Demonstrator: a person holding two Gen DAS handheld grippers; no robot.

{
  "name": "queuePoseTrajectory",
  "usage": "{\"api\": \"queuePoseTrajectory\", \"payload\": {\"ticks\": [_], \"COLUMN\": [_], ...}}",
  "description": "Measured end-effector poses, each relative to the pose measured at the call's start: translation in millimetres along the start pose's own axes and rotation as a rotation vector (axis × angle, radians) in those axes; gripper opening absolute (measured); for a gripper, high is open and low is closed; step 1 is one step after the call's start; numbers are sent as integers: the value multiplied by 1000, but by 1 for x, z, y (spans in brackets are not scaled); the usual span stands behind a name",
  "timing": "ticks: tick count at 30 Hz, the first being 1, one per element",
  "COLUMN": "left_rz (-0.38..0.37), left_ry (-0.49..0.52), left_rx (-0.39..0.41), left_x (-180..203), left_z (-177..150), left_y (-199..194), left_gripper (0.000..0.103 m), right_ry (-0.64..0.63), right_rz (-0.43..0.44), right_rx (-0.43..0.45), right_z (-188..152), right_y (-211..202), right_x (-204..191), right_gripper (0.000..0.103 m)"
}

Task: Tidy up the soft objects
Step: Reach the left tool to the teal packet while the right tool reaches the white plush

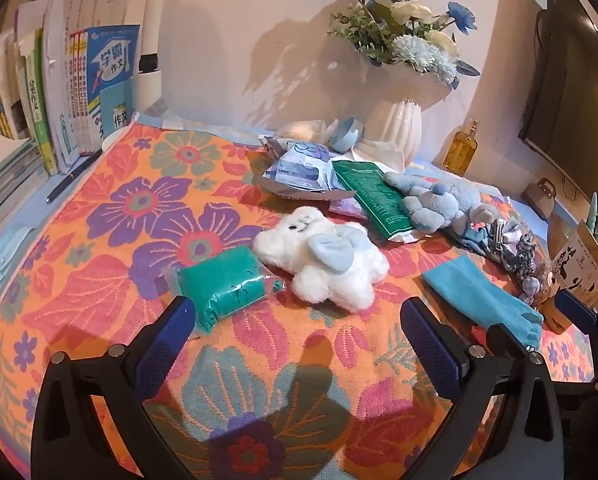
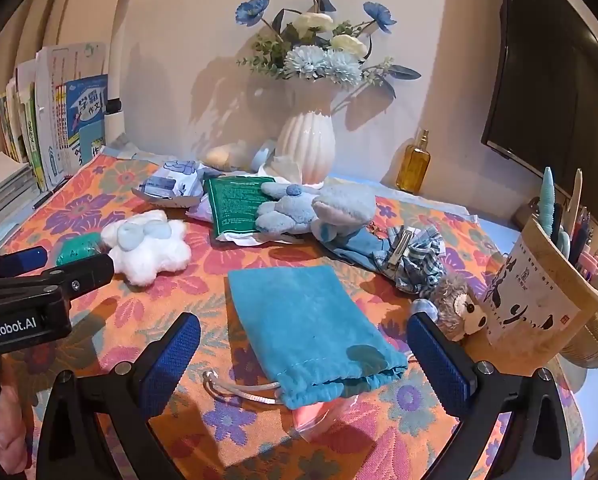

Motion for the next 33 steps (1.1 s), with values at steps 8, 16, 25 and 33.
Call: {"api": "queuePoseTrajectory", "payload": {"ticks": [8,16,25,33], "left_rz": [-4,-5,18,7], "left_ry": [-13,-16,-70,-66], "left_rx": [-5,-3,-58,-140], "left_x": [0,-1,-9,-8], "left_z": [0,-1,0,23], "left_y": [0,-1,-2,4], "left_gripper": [102,102,102,102], "right_ry": [0,10,243,153], "right_rz": [-7,-16,128,208], "right_rx": [-2,-7,24,-117], "right_z": [1,3,1,-3], "right_y": [4,1,-3,15], "right_x": [0,-2,49,32], "right_gripper": [103,103,103,103]}}
Point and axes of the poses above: each gripper's, at about its wrist camera, not at the fingertips, and y roughly the way its jaws point, x to its right, z to its top, the point moved 3 cm from there along y, roughly the way its jaws point, and after that the axes turned 7 degrees about -z, right-handed, at the moved point
